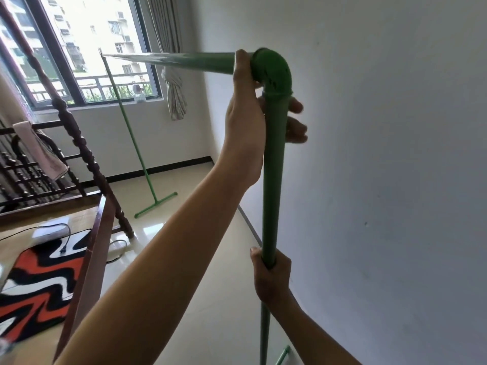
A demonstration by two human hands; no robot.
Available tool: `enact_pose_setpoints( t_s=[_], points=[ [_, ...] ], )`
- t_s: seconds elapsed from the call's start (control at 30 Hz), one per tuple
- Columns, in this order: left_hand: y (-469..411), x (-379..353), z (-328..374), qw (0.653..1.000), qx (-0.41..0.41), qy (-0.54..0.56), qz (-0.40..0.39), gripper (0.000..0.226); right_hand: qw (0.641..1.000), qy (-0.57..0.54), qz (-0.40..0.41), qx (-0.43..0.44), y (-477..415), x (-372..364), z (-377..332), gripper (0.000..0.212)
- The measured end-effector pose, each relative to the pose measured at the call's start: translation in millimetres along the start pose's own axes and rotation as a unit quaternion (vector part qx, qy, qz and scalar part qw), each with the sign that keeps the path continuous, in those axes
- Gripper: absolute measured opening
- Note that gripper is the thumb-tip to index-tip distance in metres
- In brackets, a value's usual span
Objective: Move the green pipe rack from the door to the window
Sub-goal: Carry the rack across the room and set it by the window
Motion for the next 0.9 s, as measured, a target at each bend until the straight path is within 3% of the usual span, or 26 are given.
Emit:
enact_pose_setpoints(
  t_s=[0.1, 0.4, 0.63, 0.9],
  points=[
    [-8, 19, -7, 0.997, -0.015, -0.068, -0.037, 0.066, 1.000, 0.001, -0.010, 0.006, -26, -20, 4, 0.052],
    [-94, 54, -40, 0.973, -0.097, -0.186, 0.094, 0.054, 0.999, -0.010, -0.050, 0.012, -136, -30, 37, 0.050],
    [-173, 70, -81, 0.967, -0.068, -0.193, 0.149, 0.058, 0.993, -0.036, -0.114, 0.007, -223, -14, 63, 0.042],
    [-238, 121, -101, 0.938, -0.106, -0.229, 0.236, 0.059, 0.987, 0.003, -0.161, -0.001, -314, -43, 87, 0.044]
  ],
)
Point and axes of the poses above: each hand's wrist, its own y-axis away from the middle knuckle, its own x-axis out of the back of the hand, z = x × y, the point moved 6 cm from there along -y, towards the middle knuckle, and after that the axes turned 11 degrees about -z, right-handed, at the moved point
